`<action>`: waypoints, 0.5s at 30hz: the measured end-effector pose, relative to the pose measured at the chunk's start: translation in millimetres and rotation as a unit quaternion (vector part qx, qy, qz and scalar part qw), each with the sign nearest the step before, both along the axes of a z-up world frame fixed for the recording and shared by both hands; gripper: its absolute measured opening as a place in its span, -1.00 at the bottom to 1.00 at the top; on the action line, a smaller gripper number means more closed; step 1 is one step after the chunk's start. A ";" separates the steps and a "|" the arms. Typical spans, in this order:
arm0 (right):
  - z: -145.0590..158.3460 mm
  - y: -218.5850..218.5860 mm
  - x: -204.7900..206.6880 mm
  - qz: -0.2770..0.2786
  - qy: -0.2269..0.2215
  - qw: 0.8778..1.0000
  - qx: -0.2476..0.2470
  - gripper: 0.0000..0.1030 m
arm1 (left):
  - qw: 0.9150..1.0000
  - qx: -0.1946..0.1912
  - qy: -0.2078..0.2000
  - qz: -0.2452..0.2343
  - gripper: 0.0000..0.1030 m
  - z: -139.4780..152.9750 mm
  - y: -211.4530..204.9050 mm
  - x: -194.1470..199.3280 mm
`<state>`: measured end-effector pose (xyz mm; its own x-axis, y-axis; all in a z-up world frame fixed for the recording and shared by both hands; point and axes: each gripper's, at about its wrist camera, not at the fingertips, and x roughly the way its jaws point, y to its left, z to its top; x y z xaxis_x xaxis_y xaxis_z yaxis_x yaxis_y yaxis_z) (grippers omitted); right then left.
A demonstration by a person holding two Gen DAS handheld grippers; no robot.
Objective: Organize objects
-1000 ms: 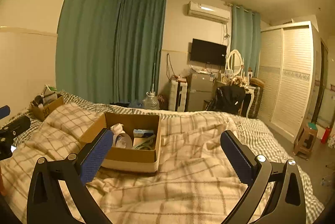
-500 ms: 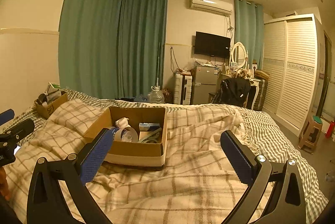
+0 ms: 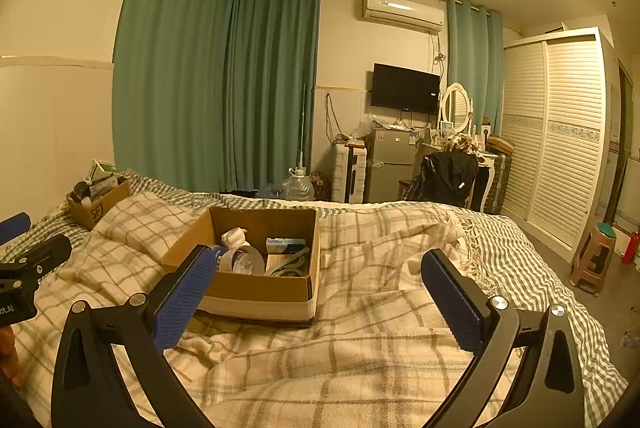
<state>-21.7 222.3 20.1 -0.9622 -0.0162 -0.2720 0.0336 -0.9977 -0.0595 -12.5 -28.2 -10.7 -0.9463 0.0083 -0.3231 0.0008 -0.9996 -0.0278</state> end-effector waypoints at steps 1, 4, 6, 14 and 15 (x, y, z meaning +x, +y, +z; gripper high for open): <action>0.0 -0.1 -0.4 0.000 -0.001 1.000 0.000 0.99 | 1.000 0.000 0.000 0.000 1.00 -0.1 0.1 0.0; 0.0 -0.9 -0.5 0.002 -0.001 1.000 0.002 0.99 | 1.000 -0.003 -0.002 0.000 1.00 -0.4 0.8 -0.1; -0.3 -1.6 -0.3 0.004 -0.001 1.000 0.004 0.99 | 1.000 -0.005 -0.003 0.000 1.00 -0.5 1.8 -1.2; -2.6 -6.2 0.8 0.010 -0.001 1.000 0.011 0.99 | 1.000 -0.007 -0.005 0.000 1.00 -1.6 1.5 -2.0; -2.7 -6.7 0.6 0.011 -0.001 1.000 0.012 0.99 | 1.000 -0.007 -0.005 0.000 1.00 -1.7 1.4 -1.9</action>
<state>-21.1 215.6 17.4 -0.9610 -0.0303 -0.2748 0.0550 -0.9950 -0.0829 -14.4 -26.7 -12.4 -0.9431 0.0030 -0.3326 0.0017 -0.9999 -0.0141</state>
